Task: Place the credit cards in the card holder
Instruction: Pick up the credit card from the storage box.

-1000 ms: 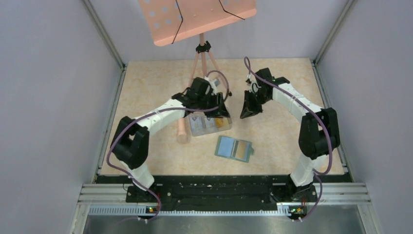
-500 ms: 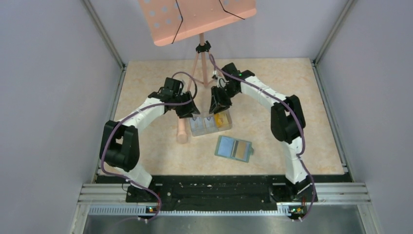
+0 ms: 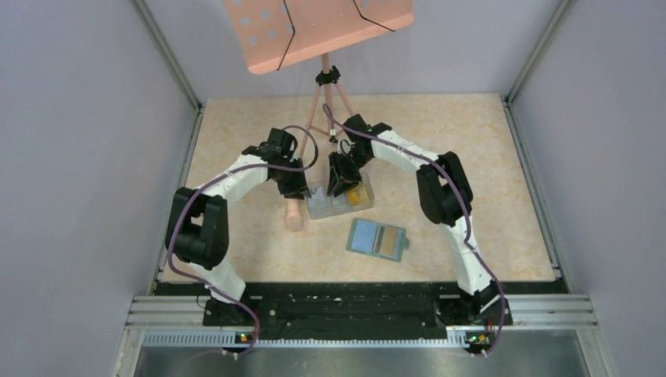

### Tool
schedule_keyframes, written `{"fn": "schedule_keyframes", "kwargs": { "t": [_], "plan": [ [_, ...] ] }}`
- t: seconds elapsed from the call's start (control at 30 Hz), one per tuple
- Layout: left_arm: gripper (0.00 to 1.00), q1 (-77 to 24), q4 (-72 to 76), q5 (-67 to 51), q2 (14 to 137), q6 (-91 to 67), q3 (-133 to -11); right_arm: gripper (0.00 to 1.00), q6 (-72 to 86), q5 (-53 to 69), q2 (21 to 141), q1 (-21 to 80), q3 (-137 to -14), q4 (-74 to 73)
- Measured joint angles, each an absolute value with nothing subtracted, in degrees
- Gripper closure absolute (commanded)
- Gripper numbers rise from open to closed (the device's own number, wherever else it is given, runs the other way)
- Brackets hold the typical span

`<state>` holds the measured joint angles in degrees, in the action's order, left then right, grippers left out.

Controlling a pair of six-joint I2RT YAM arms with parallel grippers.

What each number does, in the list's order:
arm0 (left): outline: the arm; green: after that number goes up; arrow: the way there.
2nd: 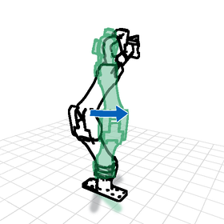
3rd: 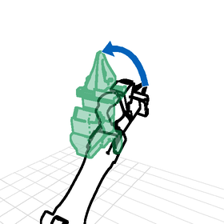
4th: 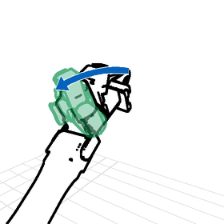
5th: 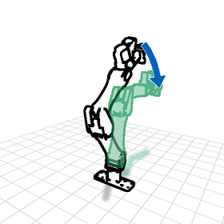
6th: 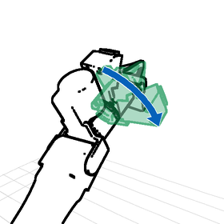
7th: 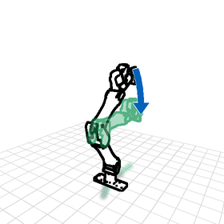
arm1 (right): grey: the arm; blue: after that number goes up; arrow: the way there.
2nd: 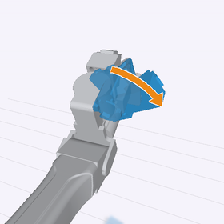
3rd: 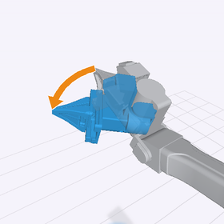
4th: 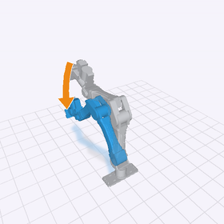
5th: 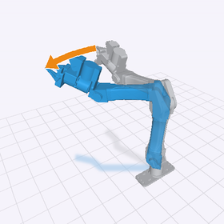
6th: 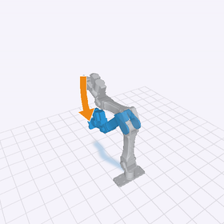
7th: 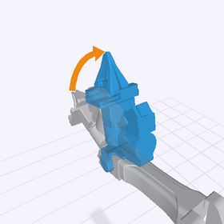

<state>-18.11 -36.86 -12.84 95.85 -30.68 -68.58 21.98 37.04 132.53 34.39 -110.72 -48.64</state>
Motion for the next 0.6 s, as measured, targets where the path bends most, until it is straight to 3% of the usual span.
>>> {"fn": "schedule_keyframes", "kwargs": {
  "t": [0.23, 0.4, 0.6],
  "plan": [
    [0.85, -18.37, -36.86, -13.85, 99.94, -29.95, -68.58, 0.71, 23.22, 39.29, 133.40, 35.00, -110.83, -47.46],
    [0.96, -18.50, -36.97, -13.80, 101.01, -29.67, -68.58, 0.79, 23.64, 39.55, 134.04, 35.97, -111.15, -46.94],
    [1.00, -18.59, -36.93, -13.78, 101.01, -30.06, -68.58, 1.00, 23.59, 39.11, 134.78, 36.75, -111.50, -46.35]
  ]
}}
